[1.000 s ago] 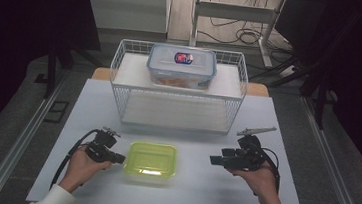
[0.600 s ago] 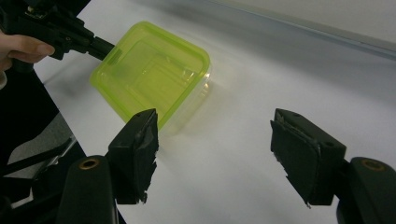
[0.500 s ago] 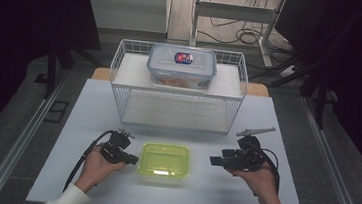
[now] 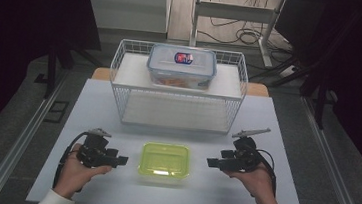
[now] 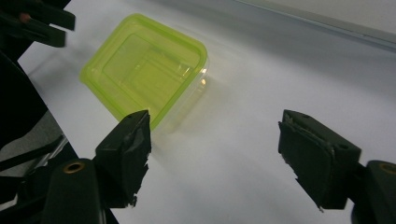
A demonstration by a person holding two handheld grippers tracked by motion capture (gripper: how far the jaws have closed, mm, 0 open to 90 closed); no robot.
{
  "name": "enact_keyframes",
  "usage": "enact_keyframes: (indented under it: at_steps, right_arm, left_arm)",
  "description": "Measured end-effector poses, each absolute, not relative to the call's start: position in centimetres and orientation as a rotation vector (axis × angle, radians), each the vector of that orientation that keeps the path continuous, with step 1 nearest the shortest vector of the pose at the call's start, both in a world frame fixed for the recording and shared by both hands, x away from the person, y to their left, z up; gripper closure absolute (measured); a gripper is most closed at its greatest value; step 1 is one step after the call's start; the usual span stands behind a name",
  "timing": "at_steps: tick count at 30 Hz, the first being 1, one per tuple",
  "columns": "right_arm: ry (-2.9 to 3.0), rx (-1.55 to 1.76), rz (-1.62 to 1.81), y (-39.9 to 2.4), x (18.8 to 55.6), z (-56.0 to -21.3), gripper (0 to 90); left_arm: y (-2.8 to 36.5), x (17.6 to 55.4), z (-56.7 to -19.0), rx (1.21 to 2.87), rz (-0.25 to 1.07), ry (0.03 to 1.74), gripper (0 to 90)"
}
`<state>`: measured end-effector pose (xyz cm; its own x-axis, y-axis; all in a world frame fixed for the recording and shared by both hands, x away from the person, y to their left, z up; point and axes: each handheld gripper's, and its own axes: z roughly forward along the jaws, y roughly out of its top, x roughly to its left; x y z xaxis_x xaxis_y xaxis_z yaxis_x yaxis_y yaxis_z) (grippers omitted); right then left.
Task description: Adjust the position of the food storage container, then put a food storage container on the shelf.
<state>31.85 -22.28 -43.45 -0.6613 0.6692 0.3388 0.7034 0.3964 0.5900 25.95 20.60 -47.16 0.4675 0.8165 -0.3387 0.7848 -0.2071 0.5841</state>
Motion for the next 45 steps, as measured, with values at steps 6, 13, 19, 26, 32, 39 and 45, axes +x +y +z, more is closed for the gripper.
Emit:
enact_keyframes:
  at_steps: [6, 13, 19, 26, 32, 39, 45]
  right_arm:
    - [-2.584, -1.265, -1.154, -22.0, 32.0, -43.9, 21.0]
    - [-2.583, -1.216, -1.189, -21.8, 31.5, -43.9, 16.9]
    - [-2.53, -1.235, -1.201, -21.7, 31.3, -44.2, 18.4]
    - [-2.503, -1.249, -1.195, -20.7, 31.0, -44.9, 24.0]
    - [-2.449, -1.255, -1.199, -19.5, 30.8, -45.5, 31.4]
    - [-2.388, -1.272, -1.181, -18.6, 31.2, -46.8, 36.3]
    - [-2.384, -1.274, -1.161, -18.1, 31.5, -47.4, 37.0]
  left_arm:
    - [21.3, 25.7, -46.5, 1.947, 0.036, 1.306, 30.3]
    - [21.3, 25.7, -46.3, 1.903, -0.027, 1.291, 26.5]
    - [20.8, 26.0, -46.2, 1.902, -0.043, 1.271, 25.4]
    - [20.2, 26.8, -46.5, 1.882, -0.122, 1.265, 26.1]
    - [19.3, 27.9, -47.2, 1.89, -0.195, 1.268, 29.9]
    - [18.7, 28.5, -48.3, 1.863, -0.268, 1.294, 34.4]
    - [18.6, 28.8, -49.2, 1.831, -0.298, 1.32, 40.2]
